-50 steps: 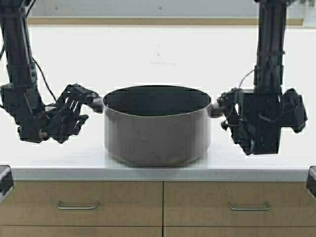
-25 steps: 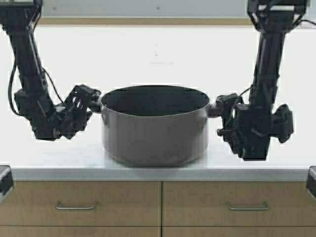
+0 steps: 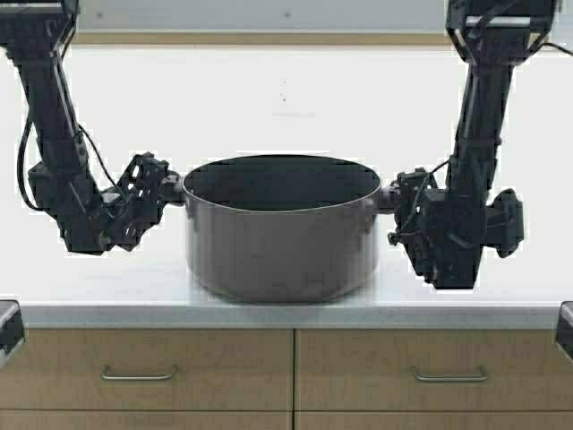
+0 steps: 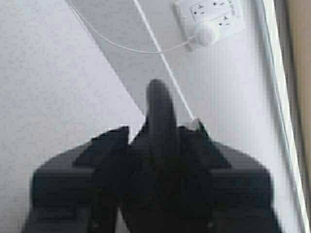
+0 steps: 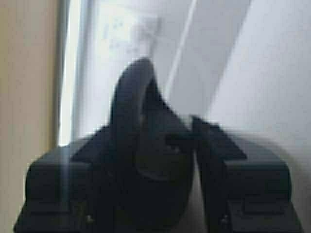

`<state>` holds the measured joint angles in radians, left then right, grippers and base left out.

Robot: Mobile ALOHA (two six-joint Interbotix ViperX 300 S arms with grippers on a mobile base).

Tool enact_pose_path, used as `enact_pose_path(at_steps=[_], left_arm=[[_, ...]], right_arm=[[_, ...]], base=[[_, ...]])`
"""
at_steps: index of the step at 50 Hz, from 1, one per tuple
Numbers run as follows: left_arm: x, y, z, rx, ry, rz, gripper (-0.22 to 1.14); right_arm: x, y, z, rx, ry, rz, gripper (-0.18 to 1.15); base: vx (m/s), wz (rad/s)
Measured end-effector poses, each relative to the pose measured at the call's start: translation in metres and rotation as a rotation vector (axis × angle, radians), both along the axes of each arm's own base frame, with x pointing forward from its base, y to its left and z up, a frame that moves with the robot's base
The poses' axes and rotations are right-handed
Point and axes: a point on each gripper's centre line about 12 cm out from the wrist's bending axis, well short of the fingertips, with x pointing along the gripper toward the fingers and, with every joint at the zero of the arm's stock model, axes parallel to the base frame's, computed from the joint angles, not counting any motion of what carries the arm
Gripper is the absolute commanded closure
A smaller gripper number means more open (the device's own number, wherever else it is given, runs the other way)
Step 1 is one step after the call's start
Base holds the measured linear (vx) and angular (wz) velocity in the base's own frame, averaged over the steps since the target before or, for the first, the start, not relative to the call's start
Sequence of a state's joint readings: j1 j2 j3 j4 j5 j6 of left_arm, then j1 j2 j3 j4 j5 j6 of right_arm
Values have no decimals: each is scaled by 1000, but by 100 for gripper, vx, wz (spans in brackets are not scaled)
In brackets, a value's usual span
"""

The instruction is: Open the cabinet, put the pot inside, then close it

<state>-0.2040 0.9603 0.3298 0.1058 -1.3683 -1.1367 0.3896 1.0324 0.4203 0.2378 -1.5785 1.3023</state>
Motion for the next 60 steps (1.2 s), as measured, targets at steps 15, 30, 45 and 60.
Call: enact_pose_path(at_steps=[15, 30, 45, 60], left_arm=[[0, 1, 13, -3, -15, -27, 84], [-40, 9, 33, -12, -8, -27, 89], [-90, 20, 102, -22, -43, 2, 89], [-133, 22, 161, -38, -85, 6, 89]], right_arm=[[-3, -2, 4, 0, 11, 19, 86], [-34, -8, 36, -14, 23, 66, 89], [-71, -12, 95, -12, -1, 150, 89], [-102, -22, 154, 11, -70, 169, 89]], base=[[0, 0], [0, 0], [0, 0], [0, 0]])
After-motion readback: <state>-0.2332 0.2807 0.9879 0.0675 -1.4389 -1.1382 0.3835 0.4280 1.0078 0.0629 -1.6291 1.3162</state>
